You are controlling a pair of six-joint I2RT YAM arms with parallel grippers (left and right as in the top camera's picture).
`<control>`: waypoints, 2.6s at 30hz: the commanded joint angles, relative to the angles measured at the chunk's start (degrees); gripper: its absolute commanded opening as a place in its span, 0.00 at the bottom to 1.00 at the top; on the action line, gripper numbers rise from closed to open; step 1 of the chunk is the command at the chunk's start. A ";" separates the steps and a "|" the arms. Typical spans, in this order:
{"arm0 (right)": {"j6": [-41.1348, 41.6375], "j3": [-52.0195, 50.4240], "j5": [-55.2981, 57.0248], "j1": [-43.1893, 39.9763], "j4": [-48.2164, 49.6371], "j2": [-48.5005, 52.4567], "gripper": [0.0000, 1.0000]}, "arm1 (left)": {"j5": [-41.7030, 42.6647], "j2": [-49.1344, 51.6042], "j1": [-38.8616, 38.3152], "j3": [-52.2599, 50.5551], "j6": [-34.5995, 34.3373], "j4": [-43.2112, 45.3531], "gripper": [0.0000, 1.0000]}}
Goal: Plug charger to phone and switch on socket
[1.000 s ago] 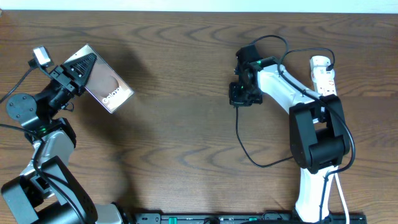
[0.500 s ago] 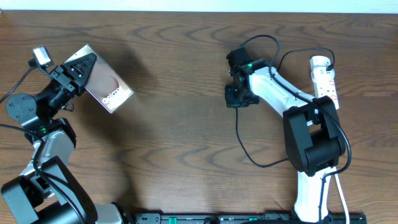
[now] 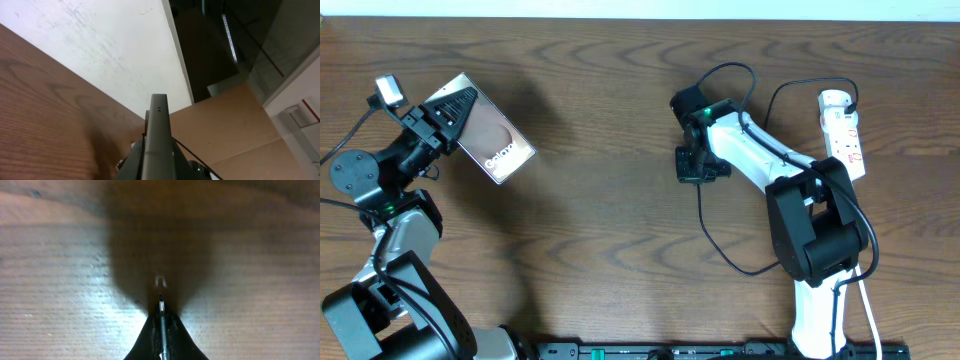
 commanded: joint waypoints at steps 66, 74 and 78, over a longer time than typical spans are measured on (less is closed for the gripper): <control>24.24 -1.95 -89.72 13.07 85.90 2.56 0.01 | -1.01 -0.72 -3.65 0.63 1.16 0.79 0.07; 26.21 -1.95 -89.18 13.51 87.47 2.56 0.01 | -0.98 -0.72 -3.65 0.63 0.83 0.79 0.07; 27.87 -1.95 -87.14 13.49 87.49 2.56 0.01 | -1.01 -0.72 -4.57 0.63 0.72 0.79 0.07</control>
